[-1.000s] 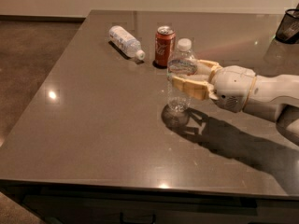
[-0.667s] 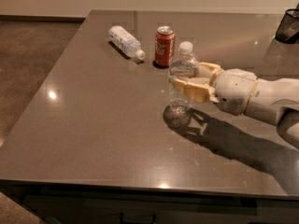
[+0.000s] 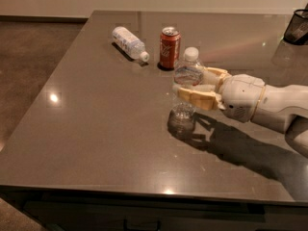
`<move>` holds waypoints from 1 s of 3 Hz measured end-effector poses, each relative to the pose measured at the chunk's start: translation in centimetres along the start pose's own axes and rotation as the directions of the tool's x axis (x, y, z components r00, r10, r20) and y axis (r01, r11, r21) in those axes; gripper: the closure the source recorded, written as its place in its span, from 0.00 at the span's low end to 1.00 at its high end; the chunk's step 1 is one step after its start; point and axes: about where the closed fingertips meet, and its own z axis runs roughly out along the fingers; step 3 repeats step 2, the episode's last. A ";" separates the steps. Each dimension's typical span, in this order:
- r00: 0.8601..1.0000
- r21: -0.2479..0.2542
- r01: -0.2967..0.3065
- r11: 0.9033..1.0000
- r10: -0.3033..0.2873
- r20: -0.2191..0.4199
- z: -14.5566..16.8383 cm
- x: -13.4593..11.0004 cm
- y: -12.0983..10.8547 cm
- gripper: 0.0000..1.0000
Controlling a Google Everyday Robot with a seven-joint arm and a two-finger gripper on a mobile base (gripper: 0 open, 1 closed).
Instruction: Place water bottle upright
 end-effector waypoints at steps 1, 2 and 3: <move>1.000 0.007 0.006 1.000 -0.006 -0.003 0.3 0.4 -0.3 0.00; 1.000 0.007 0.006 1.000 -0.006 -0.003 0.3 0.4 -0.3 0.00; 1.000 0.007 0.006 1.000 -0.006 -0.003 0.3 0.4 -0.3 0.00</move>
Offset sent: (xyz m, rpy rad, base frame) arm -0.0006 0.0026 0.0022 -0.0009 -0.0038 0.0046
